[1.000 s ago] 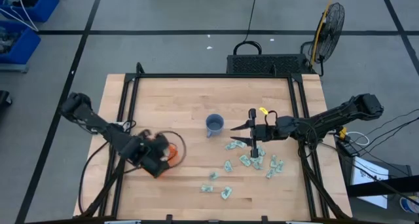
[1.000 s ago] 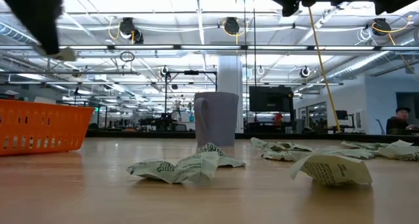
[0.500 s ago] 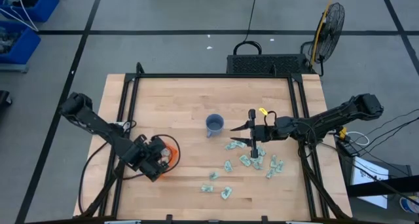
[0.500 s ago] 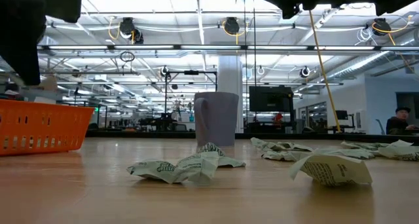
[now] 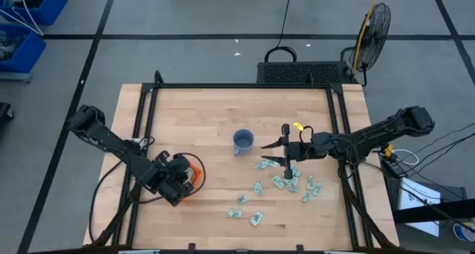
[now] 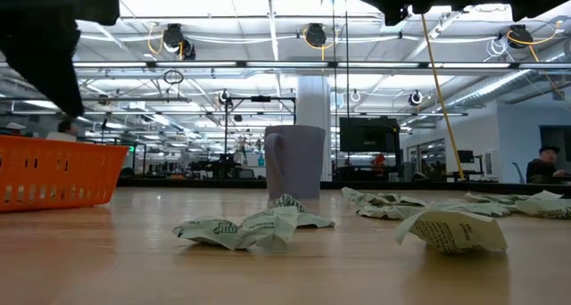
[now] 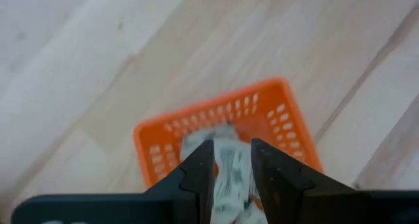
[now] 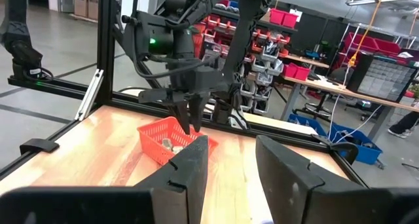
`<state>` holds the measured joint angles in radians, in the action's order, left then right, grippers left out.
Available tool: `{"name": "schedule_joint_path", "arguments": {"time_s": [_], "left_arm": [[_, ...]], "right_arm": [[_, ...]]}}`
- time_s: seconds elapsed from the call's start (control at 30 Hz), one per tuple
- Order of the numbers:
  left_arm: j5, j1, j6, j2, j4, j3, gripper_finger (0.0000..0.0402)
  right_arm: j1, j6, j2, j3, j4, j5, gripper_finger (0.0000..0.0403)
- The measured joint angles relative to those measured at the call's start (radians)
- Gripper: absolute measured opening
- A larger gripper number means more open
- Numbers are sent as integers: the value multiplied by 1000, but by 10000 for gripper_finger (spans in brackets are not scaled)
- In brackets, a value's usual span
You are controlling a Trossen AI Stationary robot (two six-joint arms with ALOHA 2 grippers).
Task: Pick and place Stevia / Truvia into bins
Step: Put the green stevia packet into the orange basket
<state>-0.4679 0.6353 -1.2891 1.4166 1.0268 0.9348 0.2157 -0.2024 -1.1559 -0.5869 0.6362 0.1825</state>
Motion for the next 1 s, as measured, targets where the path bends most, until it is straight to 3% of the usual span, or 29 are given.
{"name": "schedule_joint_path", "arguments": {"time_s": [0.33, 0.67, 0.83, 1.0], "left_arm": [[-153, 0, 194, 0, -196, 0, 106], [-182, -22, 326, 0, -367, 0, 106], [-229, -52, 402, 0, -401, 0, 106], [-250, -93, 441, 0, -404, 0, 106]], "right_arm": [[0, 29, 0, 0, -65, -3, 121], [67, 41, -39, 0, -74, -116, 121], [120, 66, -178, -47, 16, -109, 121], [150, 111, -413, -169, 29, -110, 121]]}}
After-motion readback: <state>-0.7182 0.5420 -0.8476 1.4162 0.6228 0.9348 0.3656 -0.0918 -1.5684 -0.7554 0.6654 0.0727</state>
